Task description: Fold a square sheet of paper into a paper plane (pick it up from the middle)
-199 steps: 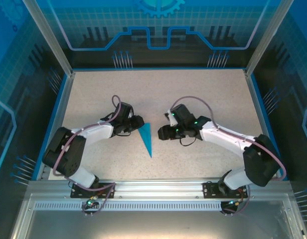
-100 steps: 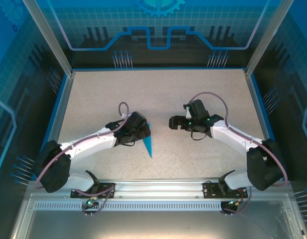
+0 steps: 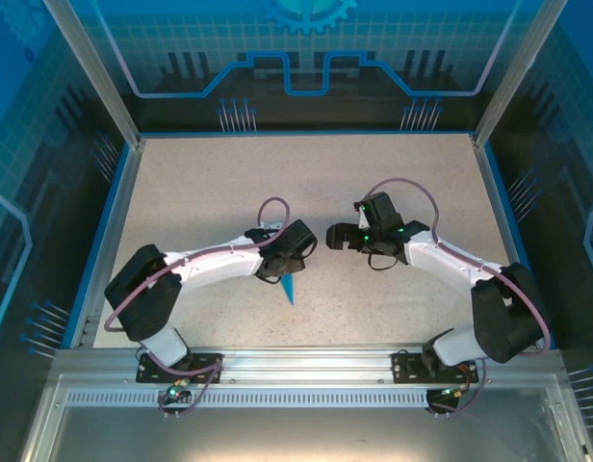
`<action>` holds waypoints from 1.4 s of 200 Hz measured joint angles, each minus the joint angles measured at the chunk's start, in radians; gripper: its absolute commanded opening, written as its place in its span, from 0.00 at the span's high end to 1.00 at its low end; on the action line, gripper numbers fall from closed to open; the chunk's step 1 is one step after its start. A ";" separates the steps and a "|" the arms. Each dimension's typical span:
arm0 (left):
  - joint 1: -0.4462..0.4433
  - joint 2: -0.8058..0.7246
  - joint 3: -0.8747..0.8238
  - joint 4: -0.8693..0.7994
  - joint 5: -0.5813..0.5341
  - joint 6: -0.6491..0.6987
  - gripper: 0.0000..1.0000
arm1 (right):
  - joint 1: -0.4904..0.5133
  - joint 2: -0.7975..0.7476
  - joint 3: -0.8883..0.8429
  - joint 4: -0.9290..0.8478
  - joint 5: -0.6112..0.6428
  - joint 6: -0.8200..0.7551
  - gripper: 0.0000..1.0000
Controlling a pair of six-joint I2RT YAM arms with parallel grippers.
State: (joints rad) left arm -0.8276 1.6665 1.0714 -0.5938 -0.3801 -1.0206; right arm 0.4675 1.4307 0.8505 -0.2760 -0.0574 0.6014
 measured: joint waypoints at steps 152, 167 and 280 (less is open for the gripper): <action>0.026 -0.076 0.016 0.082 0.012 0.076 1.00 | -0.027 -0.001 0.000 -0.005 0.003 0.024 0.02; 0.026 -0.130 -0.003 0.157 0.048 0.103 0.99 | -0.035 -0.023 0.000 -0.007 0.005 0.036 0.02; 0.132 -0.050 -0.270 0.776 0.390 0.071 1.00 | -0.063 -0.172 -0.020 -0.011 -0.029 0.065 0.31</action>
State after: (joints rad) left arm -0.6952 1.6169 0.8013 0.1818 0.0101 -0.9493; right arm 0.4049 1.2587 0.8303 -0.2871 -0.0868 0.6666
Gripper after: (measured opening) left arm 0.066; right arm 0.732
